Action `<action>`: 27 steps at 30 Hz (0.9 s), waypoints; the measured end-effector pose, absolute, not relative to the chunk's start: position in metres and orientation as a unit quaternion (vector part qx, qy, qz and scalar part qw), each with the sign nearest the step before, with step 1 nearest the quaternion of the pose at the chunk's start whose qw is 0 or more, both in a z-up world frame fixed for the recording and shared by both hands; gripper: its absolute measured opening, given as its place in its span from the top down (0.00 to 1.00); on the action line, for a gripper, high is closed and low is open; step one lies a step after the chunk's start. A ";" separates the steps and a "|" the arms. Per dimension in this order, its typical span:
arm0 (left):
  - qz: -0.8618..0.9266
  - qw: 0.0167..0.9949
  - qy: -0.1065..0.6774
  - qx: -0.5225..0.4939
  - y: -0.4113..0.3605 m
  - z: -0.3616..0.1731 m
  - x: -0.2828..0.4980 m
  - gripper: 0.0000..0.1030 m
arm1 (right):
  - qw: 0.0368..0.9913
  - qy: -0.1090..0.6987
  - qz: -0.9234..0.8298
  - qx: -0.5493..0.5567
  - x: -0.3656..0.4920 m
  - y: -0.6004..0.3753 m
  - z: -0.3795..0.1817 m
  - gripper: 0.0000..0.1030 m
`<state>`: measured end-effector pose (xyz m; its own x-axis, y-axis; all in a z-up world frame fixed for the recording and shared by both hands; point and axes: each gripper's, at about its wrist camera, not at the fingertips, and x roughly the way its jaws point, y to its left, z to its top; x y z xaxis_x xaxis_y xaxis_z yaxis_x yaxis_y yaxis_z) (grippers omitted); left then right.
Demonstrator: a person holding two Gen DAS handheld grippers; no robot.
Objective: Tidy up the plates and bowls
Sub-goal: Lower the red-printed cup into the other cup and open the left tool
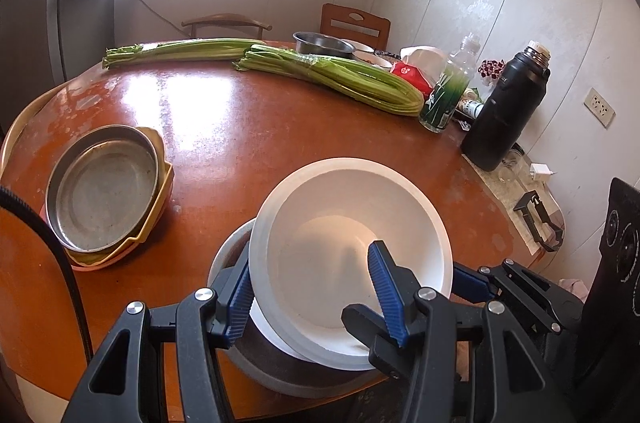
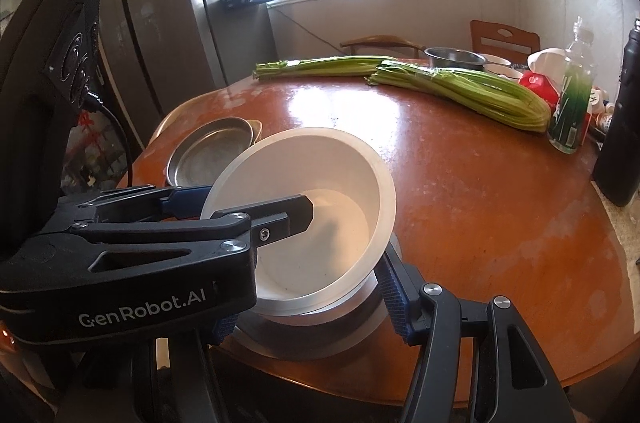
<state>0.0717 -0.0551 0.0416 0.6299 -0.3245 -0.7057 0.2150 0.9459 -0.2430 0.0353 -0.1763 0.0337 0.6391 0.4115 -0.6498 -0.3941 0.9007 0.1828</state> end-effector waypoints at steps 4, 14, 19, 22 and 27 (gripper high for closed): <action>-0.148 0.898 0.408 -0.067 -0.056 0.037 0.073 0.48 | 0.903 0.367 0.222 0.010 0.036 -0.175 0.030 0.39; -0.146 0.894 0.420 -0.064 -0.057 0.028 0.075 0.48 | 0.900 0.375 0.221 0.004 0.038 -0.174 0.024 0.39; -0.144 0.891 0.425 -0.064 -0.056 0.023 0.075 0.48 | 0.898 0.380 0.220 0.000 0.039 -0.173 0.021 0.39; -0.142 0.890 0.428 -0.064 -0.056 0.022 0.076 0.48 | 0.898 0.381 0.221 -0.002 0.039 -0.173 0.019 0.39; -0.142 0.890 0.429 -0.065 -0.056 0.021 0.076 0.48 | 0.898 0.381 0.220 -0.010 0.038 -0.170 0.018 0.39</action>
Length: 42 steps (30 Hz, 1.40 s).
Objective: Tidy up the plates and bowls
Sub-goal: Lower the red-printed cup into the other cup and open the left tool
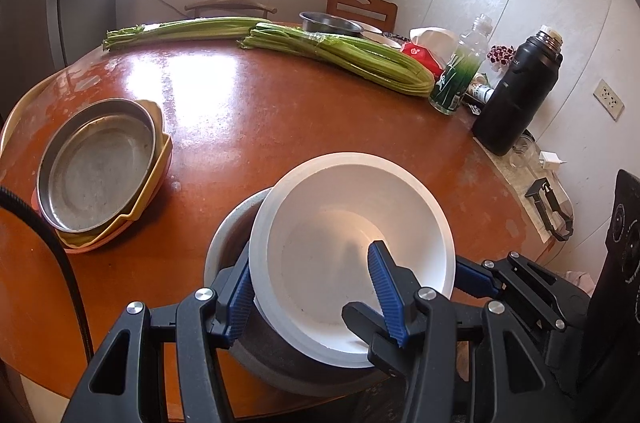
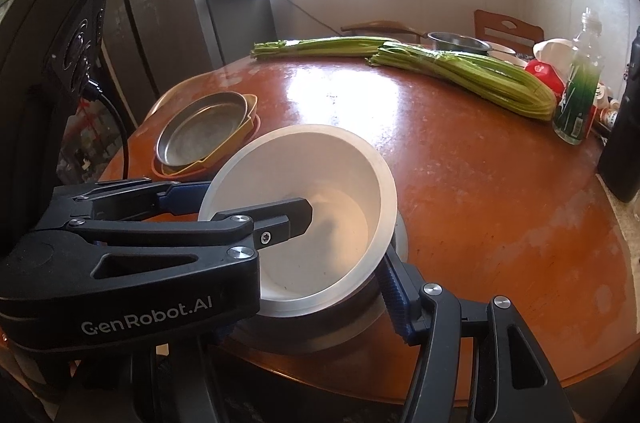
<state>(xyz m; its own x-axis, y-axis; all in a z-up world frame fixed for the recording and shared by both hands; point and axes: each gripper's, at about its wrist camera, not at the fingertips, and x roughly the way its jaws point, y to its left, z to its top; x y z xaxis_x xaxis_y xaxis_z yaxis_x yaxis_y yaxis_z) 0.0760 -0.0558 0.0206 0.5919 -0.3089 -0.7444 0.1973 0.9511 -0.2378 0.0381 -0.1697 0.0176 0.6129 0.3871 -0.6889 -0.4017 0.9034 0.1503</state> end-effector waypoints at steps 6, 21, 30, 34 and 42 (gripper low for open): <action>-0.139 0.891 0.428 -0.061 -0.057 0.020 0.074 0.48 | 0.900 0.379 0.214 -0.020 0.038 -0.168 0.017 0.39; -0.133 0.892 0.428 -0.065 -0.050 0.020 0.072 0.48 | 0.900 0.378 0.215 -0.026 0.035 -0.167 0.017 0.39; -0.133 0.893 0.425 -0.069 -0.047 0.021 0.071 0.48 | 0.902 0.372 0.217 -0.031 0.032 -0.164 0.020 0.39; -0.133 0.893 0.424 -0.073 -0.044 0.022 0.070 0.48 | 0.900 0.378 0.212 -0.035 0.033 -0.163 0.017 0.39; -0.131 0.895 0.420 -0.076 -0.040 0.025 0.067 0.48 | 0.902 0.375 0.210 -0.035 0.032 -0.164 0.020 0.39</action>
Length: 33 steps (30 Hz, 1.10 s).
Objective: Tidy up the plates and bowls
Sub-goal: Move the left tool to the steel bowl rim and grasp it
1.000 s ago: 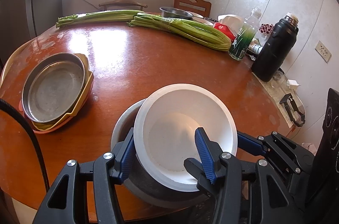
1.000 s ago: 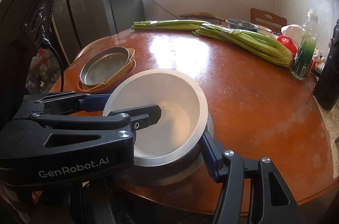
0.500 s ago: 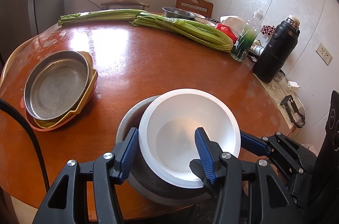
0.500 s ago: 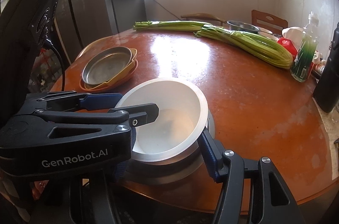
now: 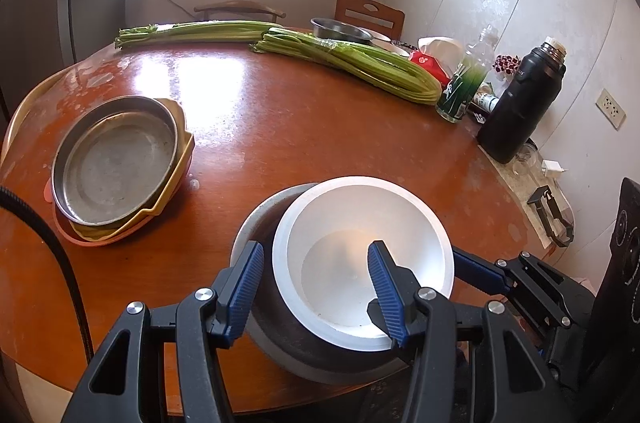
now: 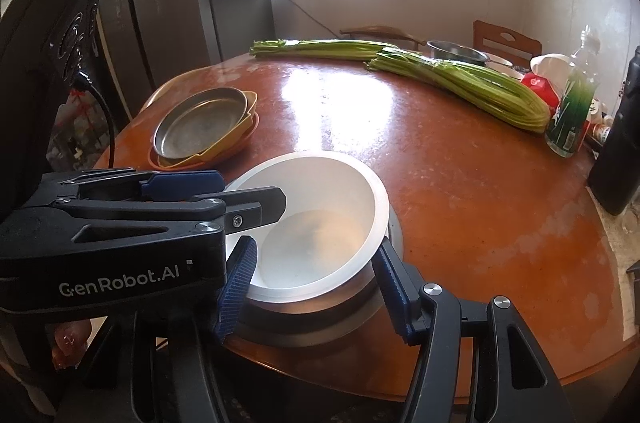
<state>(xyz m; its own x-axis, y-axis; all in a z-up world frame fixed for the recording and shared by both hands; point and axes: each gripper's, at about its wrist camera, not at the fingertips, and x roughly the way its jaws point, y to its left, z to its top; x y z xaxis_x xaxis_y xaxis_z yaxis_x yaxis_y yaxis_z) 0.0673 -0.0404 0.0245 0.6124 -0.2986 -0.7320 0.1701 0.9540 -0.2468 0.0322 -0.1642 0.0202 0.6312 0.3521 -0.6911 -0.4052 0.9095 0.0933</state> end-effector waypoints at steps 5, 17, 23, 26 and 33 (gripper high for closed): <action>-0.130 0.896 0.417 -0.078 -0.037 0.026 0.065 0.48 | 0.904 0.372 0.206 -0.036 0.031 -0.165 0.021 0.39; -0.121 0.900 0.410 -0.087 -0.027 0.030 0.060 0.48 | 0.911 0.362 0.198 -0.028 0.028 -0.171 0.029 0.40; -0.119 0.904 0.402 -0.088 -0.024 0.036 0.055 0.48 | 0.916 0.347 0.197 -0.028 0.023 -0.172 0.037 0.40; -0.115 0.906 0.397 -0.089 -0.020 0.038 0.053 0.48 | 0.922 0.334 0.193 -0.026 0.022 -0.175 0.044 0.40; -0.099 0.910 0.392 -0.096 -0.009 0.042 0.049 0.48 | 0.930 0.322 0.180 -0.008 0.025 -0.187 0.052 0.38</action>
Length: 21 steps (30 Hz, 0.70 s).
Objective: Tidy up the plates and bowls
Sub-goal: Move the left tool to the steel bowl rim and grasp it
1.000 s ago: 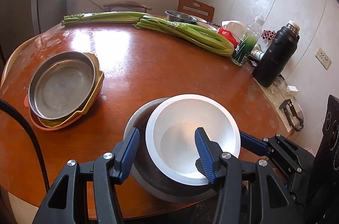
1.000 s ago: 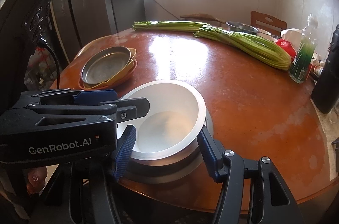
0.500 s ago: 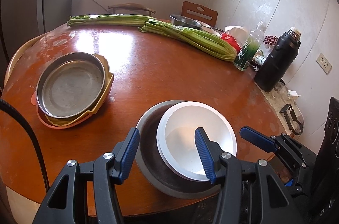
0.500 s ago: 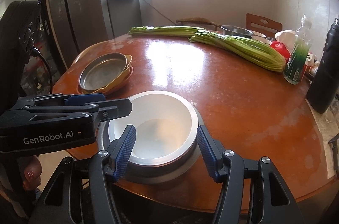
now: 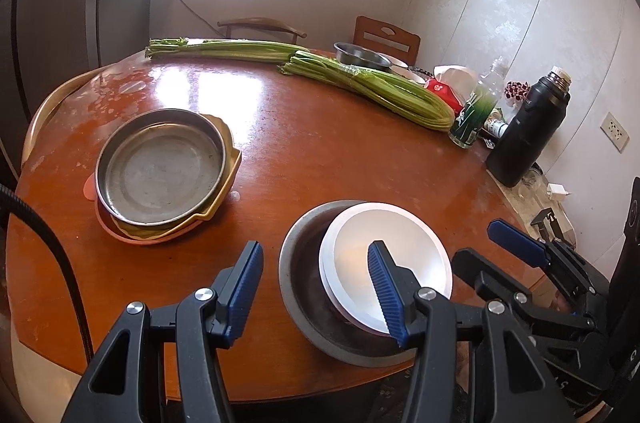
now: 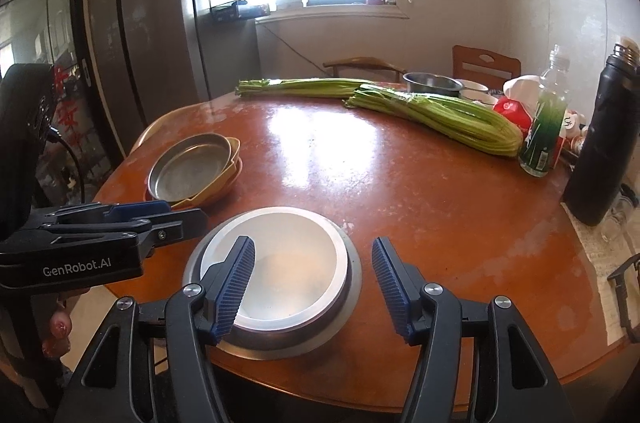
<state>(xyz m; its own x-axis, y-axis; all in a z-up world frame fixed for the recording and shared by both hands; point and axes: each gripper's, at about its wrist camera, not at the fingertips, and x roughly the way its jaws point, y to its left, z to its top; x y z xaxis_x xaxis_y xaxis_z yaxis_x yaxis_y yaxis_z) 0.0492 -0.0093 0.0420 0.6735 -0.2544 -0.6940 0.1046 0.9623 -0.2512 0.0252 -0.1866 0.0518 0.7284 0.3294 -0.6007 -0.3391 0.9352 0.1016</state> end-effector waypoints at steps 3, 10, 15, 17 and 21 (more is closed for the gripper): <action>-0.092 0.909 0.396 -0.096 -0.006 0.039 0.051 0.47 | 0.930 0.323 0.175 0.003 0.029 -0.193 0.052 0.37; -0.089 0.900 0.416 -0.097 -0.008 0.025 0.059 0.44 | 0.920 0.351 0.174 0.033 0.043 -0.206 0.039 0.36; -0.096 0.894 0.427 -0.095 -0.016 0.016 0.066 0.44 | 0.907 0.377 0.181 0.047 0.050 -0.208 0.026 0.36; -0.099 0.892 0.431 -0.094 -0.019 0.013 0.067 0.44 | 0.904 0.383 0.184 0.050 0.051 -0.207 0.022 0.36; -0.102 0.888 0.438 -0.093 -0.023 0.008 0.072 0.44 | 0.896 0.395 0.193 0.060 0.053 -0.207 0.016 0.36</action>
